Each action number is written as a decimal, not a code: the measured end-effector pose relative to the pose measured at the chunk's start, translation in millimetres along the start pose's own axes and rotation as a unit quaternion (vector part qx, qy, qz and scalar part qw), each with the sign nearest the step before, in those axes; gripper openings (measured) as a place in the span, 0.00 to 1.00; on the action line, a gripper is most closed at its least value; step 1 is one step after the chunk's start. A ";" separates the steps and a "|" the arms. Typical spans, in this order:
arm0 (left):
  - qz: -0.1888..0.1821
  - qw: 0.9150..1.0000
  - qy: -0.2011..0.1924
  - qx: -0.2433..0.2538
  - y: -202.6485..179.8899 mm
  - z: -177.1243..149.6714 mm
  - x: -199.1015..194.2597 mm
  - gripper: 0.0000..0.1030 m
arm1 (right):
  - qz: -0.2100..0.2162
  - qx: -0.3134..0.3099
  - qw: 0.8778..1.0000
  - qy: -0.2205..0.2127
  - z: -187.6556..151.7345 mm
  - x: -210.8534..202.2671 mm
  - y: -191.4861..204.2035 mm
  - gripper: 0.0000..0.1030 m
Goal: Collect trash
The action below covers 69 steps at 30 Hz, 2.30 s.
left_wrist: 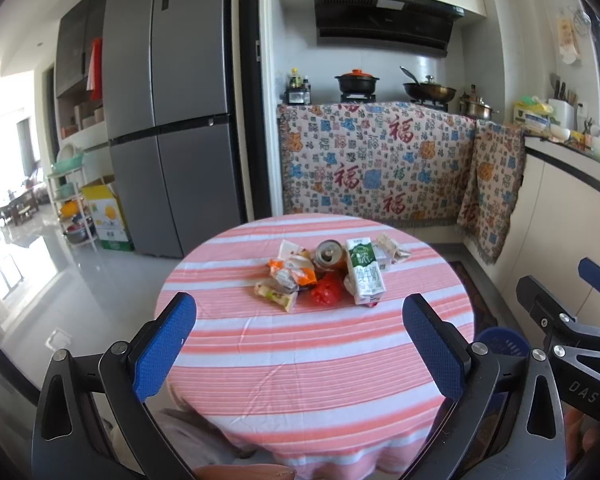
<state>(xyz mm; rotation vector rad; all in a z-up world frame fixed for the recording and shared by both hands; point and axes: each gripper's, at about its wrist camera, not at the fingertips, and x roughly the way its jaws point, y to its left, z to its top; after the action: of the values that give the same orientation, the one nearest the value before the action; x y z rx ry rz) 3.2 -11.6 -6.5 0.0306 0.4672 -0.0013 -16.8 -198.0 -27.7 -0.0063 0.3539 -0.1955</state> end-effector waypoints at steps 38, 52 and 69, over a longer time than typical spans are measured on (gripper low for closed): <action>-0.004 1.000 0.003 0.002 -4.7 -1.1 -0.1 1.00 | -0.001 -0.002 1.000 0.000 1.2 -0.8 -0.2 1.00; -0.005 1.000 0.003 0.002 -5.0 -1.4 0.1 1.00 | -0.001 -0.002 1.000 0.002 0.0 1.3 0.3 1.00; -0.005 1.000 0.005 0.001 -4.7 -4.2 1.6 1.00 | -0.002 -0.003 1.000 0.003 -1.6 2.2 0.7 1.00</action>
<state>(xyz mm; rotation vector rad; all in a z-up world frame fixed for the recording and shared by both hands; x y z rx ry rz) 2.7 -16.3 -11.0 0.0308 0.4773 -0.0112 -15.2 -197.7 -30.0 -0.0131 0.3602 -0.1983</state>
